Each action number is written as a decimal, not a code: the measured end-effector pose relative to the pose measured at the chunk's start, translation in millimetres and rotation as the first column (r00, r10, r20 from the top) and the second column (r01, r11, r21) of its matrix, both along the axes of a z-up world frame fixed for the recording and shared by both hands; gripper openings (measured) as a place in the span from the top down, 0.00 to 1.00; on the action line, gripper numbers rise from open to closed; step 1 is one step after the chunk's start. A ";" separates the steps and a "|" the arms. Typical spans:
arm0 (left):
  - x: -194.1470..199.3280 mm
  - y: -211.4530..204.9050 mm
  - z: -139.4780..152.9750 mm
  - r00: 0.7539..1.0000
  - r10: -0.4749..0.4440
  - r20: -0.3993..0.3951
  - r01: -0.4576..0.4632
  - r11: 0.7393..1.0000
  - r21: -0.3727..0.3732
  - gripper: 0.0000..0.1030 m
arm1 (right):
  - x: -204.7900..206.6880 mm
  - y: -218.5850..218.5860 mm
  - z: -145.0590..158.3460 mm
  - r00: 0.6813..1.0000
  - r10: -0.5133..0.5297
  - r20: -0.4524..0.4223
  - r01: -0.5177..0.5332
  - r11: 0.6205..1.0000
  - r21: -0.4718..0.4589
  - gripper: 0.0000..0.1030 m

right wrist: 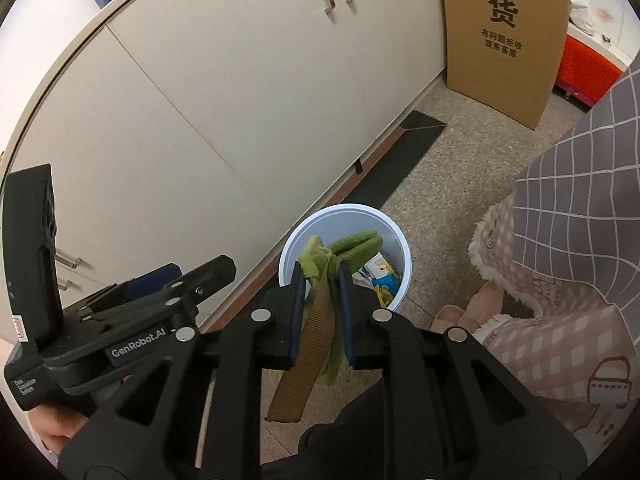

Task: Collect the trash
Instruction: 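Carry both items over the wastebasket and open both tools to drop them, then move both empty tools back over the table toward the red string, then grasp the red string with the right tool, then carry the red string over the wastebasket and open the right tool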

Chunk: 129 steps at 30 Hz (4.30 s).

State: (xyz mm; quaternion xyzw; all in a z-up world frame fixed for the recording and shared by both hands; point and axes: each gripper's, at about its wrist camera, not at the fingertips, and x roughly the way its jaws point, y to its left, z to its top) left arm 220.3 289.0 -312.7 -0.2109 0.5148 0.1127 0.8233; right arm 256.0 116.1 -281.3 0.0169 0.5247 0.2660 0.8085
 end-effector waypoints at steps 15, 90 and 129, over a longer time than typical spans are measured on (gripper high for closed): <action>-14.7 24.7 0.7 0.995 0.096 -0.017 -0.095 0.995 0.035 0.25 | 18.9 30.2 24.3 0.995 -0.007 0.096 0.005 1.000 0.019 0.28; -55.0 -376.2 208.2 0.764 -0.567 0.308 0.509 0.823 0.252 0.17 | -129.2 -398.2 147.4 0.778 -0.558 0.288 0.601 0.795 -0.083 0.90; 21.6 57.1 -128.9 0.966 0.240 -0.094 -0.242 0.970 -0.012 0.17 | 60.2 65.1 -127.8 0.987 0.118 -0.107 -0.132 0.981 -0.143 0.93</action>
